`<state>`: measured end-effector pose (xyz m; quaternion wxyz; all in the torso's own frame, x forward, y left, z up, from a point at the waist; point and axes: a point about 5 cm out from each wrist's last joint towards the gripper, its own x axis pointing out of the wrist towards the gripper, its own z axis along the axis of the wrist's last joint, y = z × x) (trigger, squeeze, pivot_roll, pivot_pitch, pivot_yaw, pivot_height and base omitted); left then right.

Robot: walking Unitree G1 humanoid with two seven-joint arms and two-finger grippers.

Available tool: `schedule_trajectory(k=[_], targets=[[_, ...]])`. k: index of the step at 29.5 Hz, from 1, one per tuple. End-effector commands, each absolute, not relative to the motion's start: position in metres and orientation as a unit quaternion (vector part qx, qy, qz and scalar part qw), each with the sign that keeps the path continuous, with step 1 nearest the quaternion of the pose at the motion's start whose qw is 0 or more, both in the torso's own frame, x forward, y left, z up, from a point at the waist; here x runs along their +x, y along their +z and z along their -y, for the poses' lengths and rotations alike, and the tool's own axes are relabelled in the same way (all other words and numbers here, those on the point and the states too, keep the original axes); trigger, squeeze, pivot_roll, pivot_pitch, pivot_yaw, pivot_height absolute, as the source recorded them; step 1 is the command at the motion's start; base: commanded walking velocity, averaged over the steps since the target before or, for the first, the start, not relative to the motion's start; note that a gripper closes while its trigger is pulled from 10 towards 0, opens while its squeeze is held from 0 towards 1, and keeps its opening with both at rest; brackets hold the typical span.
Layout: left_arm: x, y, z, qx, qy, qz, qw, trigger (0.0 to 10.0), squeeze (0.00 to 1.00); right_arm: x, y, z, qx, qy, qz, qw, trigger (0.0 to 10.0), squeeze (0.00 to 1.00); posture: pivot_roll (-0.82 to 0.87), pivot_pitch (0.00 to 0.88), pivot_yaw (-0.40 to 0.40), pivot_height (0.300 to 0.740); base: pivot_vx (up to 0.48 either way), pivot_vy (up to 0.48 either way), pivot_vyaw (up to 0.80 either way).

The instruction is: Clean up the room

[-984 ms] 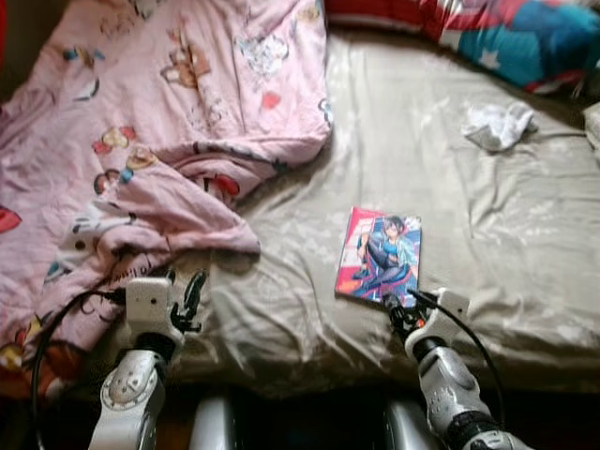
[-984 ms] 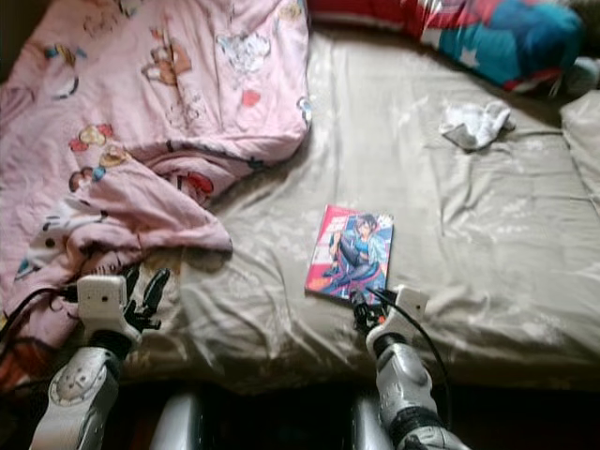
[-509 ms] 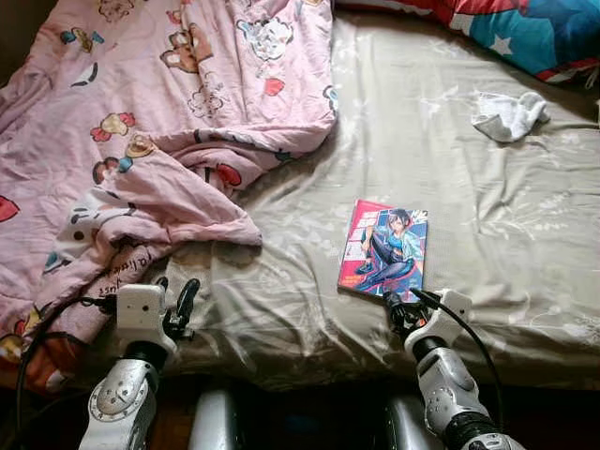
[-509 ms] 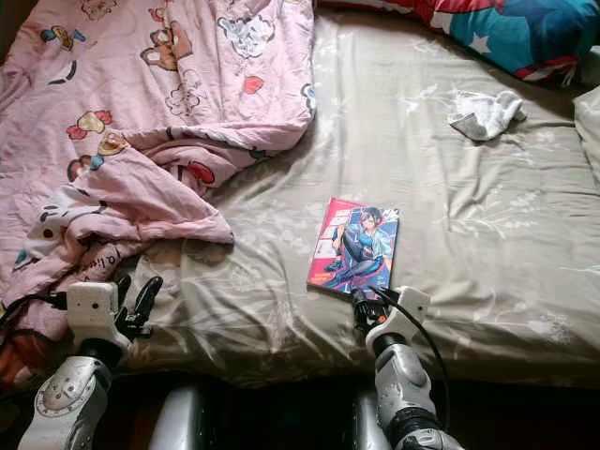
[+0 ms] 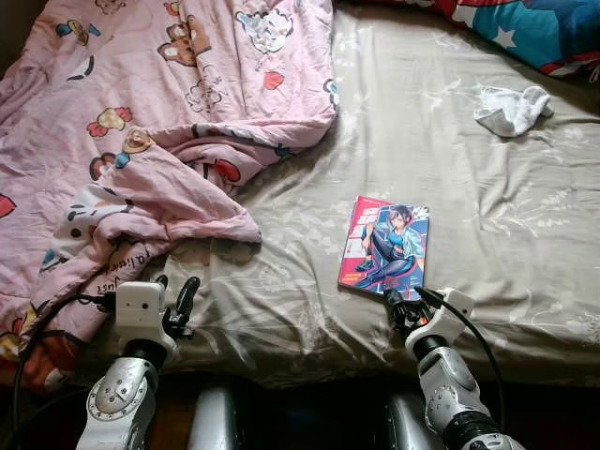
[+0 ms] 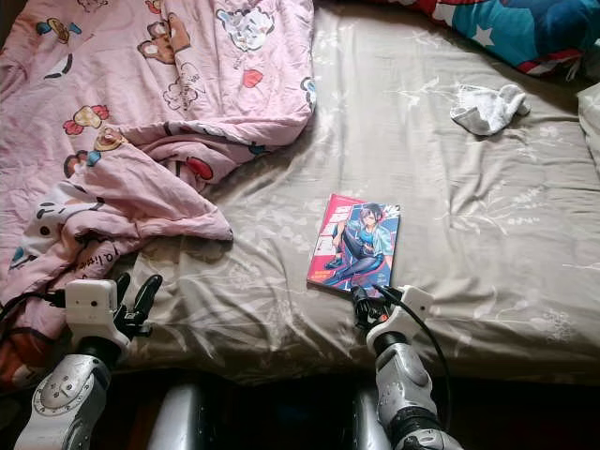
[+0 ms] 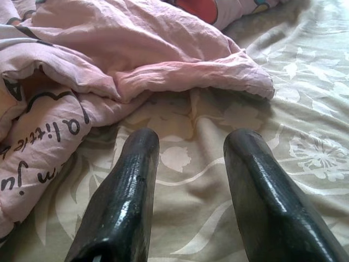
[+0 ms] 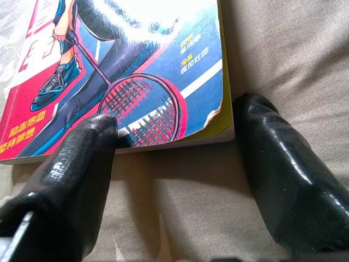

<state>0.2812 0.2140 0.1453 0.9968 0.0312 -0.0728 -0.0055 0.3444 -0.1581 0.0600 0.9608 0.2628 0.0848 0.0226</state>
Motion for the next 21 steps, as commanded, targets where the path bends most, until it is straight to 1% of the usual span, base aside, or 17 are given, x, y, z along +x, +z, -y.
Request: schedule_trajectory(k=[1,21], targets=[[0.2738,0.1394,-0.2175,0.034,0.000,0.056,0.998,10.0,0.00,0.3223,0.0256,0.1459,0.291,0.020,-0.166,0.942,10.0,0.00,0.21,0.485,-0.009,0.583,0.000,0.000,0.00],[0.2723,0.1397,-0.2151,0.031,0.001,0.051,0.998,10.0,0.00,0.3153,0.0159,0.1484,0.317,-0.008,-0.187,0.930,10.0,0.00,0.21,0.487,-0.010,0.583,0.000,0.000,0.00]])
